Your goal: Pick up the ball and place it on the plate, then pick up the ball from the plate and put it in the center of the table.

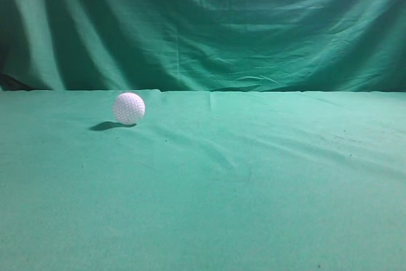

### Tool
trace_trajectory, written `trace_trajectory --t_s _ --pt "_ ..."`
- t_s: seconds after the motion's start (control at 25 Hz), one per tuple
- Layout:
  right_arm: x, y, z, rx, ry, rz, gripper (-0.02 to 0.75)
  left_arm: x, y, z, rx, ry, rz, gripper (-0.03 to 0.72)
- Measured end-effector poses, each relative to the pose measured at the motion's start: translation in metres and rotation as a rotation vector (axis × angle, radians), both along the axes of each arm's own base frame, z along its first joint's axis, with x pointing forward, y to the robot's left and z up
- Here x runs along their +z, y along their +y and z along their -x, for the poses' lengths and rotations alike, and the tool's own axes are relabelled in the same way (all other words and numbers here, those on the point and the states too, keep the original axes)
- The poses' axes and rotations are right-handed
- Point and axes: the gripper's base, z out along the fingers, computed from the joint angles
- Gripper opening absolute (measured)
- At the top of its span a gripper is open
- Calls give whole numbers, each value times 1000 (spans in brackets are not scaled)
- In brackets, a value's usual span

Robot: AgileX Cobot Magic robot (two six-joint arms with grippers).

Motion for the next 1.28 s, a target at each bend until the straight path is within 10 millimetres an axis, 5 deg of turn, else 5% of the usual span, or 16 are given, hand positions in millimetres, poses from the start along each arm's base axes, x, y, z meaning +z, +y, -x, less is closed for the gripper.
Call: trace_trajectory --t_s 0.32,0.76,1.28 --pt "0 0 0 0 2 0 60 1 2 0 23 -17 -25 0" --pt "0 0 0 0 2 0 60 -20 7 2 78 227 -22 0" --pt "0 0 0 0 2 0 60 -21 8 2 83 228 -20 0"
